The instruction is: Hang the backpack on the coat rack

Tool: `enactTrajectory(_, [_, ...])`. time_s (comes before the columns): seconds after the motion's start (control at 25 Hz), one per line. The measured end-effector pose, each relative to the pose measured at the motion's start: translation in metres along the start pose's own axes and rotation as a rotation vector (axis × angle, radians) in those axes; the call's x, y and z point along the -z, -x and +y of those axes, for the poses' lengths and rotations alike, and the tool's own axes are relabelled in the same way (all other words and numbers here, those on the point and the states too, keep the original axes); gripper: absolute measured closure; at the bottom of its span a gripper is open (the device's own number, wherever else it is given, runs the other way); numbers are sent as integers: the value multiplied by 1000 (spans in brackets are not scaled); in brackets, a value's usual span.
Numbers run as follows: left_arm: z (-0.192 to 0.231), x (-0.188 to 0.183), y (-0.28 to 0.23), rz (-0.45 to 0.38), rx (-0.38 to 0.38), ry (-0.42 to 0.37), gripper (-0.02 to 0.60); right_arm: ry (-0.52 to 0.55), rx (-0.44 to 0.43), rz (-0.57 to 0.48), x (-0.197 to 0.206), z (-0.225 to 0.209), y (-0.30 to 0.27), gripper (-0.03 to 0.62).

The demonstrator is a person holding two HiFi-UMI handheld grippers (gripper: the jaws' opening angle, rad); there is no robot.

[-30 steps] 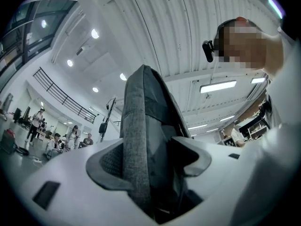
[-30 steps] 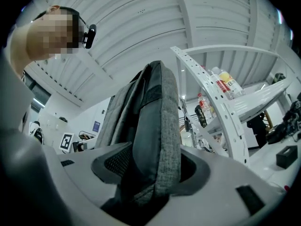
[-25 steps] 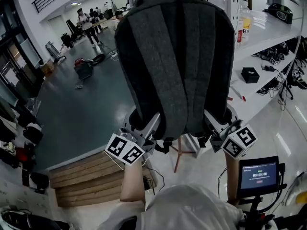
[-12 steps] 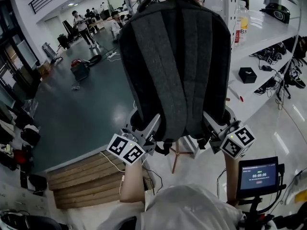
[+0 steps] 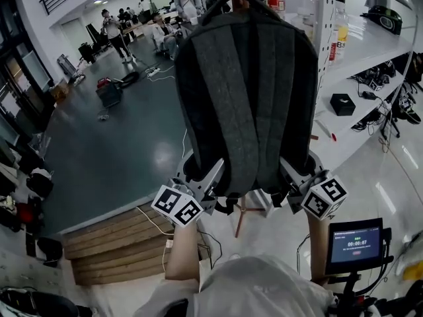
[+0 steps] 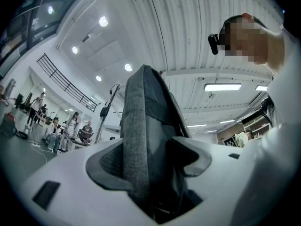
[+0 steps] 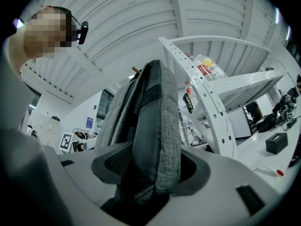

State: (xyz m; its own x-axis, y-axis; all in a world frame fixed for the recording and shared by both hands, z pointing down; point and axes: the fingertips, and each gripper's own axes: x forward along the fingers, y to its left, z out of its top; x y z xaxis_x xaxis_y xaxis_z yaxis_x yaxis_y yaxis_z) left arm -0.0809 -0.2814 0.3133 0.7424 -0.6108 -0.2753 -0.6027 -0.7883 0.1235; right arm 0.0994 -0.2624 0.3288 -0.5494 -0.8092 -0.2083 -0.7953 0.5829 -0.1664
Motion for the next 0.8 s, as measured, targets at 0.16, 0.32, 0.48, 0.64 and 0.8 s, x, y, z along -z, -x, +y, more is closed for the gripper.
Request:
enactTrajectory(0.16, [3, 7, -1, -7, -6, -22, 296, 0, 5, -5, 8, -6, -2, 342])
enactTrajectory(0.32, [7, 12, -1, -25, -29, -36, 296, 8, 16, -18, 14, -12, -4, 342])
enactTrajectory(0.48, [13, 16, 2, -53, -54, -44, 295, 10, 18, -35, 19, -17, -4, 342])
enactTrajectory(0.64, [13, 16, 5, -60, -63, -53, 295, -2, 23, -46, 18, -16, -2, 341])
enactTrajectory(0.8, [12, 12, 5, -40, -54, -62, 295, -26, -1, -38, 16, -17, -3, 341])
